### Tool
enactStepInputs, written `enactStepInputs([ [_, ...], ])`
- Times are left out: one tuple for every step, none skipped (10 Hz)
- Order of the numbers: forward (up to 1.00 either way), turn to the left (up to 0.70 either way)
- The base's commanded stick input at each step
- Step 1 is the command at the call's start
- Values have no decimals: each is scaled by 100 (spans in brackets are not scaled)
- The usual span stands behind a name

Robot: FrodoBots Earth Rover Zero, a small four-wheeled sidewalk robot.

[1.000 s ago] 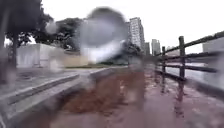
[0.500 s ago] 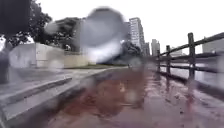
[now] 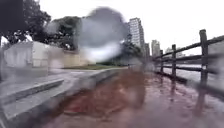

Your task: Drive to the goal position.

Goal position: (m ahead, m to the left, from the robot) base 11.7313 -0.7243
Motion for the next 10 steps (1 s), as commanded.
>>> enactStepInputs([
  [100, -39],
  [100, -39],
  [100, -39],
  [100, -39],
  [100, -39],
  [100, 1],
  [100, 1],
  [100, 1],
  [100, 19],
  [100, 39],
])
